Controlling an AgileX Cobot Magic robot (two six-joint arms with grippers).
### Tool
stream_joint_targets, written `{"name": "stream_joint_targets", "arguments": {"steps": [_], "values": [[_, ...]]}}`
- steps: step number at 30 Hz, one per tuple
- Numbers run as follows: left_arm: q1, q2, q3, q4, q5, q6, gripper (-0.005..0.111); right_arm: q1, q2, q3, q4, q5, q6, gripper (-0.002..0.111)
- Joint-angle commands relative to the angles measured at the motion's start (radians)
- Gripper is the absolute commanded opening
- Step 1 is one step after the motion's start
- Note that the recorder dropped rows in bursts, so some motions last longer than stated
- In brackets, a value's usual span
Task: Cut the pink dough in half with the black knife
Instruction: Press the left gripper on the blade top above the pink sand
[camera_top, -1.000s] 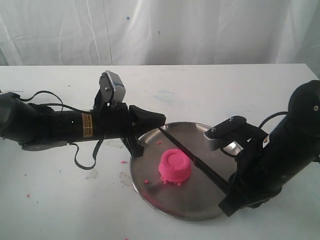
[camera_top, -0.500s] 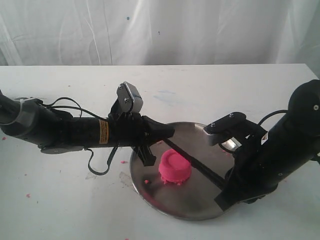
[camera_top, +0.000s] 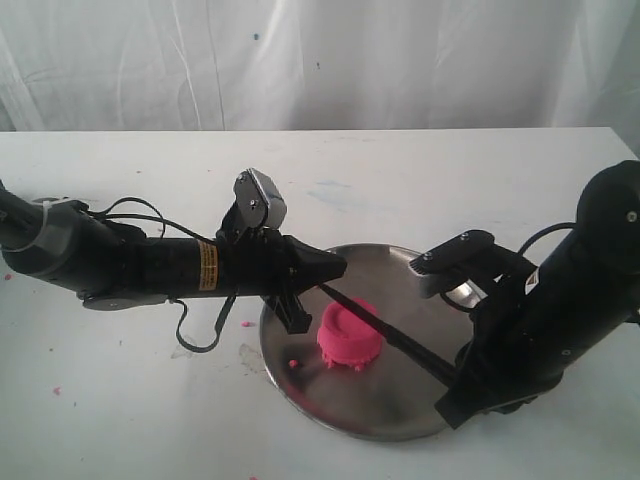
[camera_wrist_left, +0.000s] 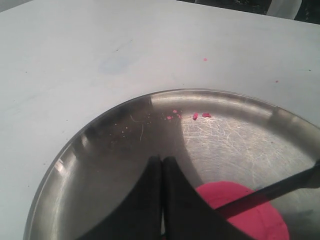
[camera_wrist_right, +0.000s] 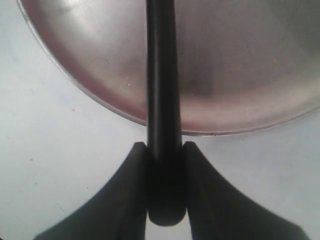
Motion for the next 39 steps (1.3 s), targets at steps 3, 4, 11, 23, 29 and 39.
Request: {"name": "stream_joint_targets", "arguments": {"steps": [3, 4, 11, 23, 29, 39], "values": [[-0.005, -0.004, -0.004, -0.005, -0.002, 0.000, 0.000, 0.002, -0.001, 0.004, -0.022, -0.008, 0.017, 0.000], [-0.005, -0.004, -0.004, -0.005, -0.002, 0.000, 0.000, 0.002, -0.001, 0.004, -0.022, -0.008, 0.017, 0.000], [-0.005, -0.004, -0.004, 0.029, 0.042, -0.002, 0.000, 0.002, -0.001, 0.004, -0.001, -0.011, 0.015, 0.000], [-0.005, -0.004, -0.004, 0.031, 0.063, -0.002, 0.000, 0.002, 0.012, 0.004, 0.011, 0.001, 0.015, 0.000], [-0.005, -0.004, -0.004, 0.031, 0.059, -0.002, 0.000, 0.002, 0.041, 0.002, 0.028, -0.011, 0.015, 0.000], [-0.005, -0.002, -0.004, 0.055, 0.121, -0.002, 0.000, 0.002, 0.039, 0.002, 0.028, -0.017, 0.015, 0.000]]}}
